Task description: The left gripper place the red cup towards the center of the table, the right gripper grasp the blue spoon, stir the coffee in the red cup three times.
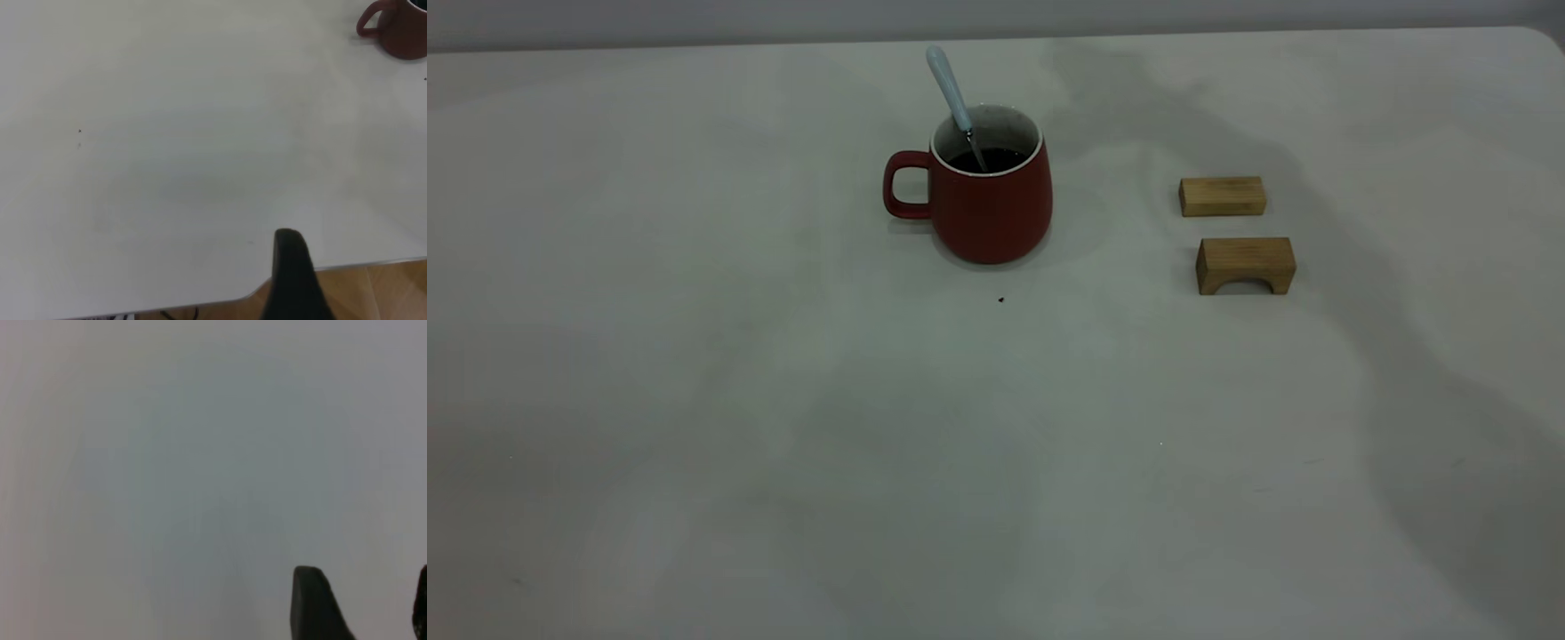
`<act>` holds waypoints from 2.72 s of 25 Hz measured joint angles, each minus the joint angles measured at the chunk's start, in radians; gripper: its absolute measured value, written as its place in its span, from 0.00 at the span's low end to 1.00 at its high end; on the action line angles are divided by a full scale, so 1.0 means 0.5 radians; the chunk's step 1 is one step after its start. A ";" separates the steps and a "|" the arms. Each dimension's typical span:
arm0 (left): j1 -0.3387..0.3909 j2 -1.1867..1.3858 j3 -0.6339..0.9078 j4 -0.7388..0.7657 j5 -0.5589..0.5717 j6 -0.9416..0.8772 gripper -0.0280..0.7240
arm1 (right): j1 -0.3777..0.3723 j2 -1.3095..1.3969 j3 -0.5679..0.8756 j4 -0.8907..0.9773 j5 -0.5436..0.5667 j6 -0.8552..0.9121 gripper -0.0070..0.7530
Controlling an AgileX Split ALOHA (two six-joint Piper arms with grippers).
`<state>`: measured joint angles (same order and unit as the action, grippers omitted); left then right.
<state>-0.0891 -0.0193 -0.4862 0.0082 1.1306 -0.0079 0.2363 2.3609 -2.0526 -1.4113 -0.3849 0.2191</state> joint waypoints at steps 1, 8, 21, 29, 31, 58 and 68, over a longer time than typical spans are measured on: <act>0.000 0.000 0.000 0.000 0.000 0.000 0.78 | -0.002 -0.053 0.000 0.002 0.072 0.159 0.52; 0.000 0.000 0.000 0.000 0.000 0.000 0.78 | 0.038 -0.474 0.009 0.099 0.614 0.870 0.52; 0.000 0.000 0.000 0.000 0.000 0.000 0.78 | 0.268 -1.178 0.009 1.283 2.820 0.936 0.52; 0.000 0.000 0.000 0.000 0.000 0.000 0.78 | 0.268 -1.452 0.015 1.557 3.247 0.563 0.52; 0.000 0.000 0.000 0.000 0.000 0.000 0.78 | 0.268 -1.507 0.015 1.626 3.247 0.354 0.52; 0.000 0.000 0.000 0.000 0.000 0.000 0.78 | -0.018 -4.354 2.574 1.977 2.862 0.308 0.52; 0.000 0.000 0.000 0.000 0.000 0.000 0.78 | -0.368 -4.672 2.966 2.731 2.764 -0.341 0.52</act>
<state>-0.0891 -0.0193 -0.4862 0.0082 1.1306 -0.0079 0.0524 0.0250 -0.5695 -0.0457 0.9970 0.0488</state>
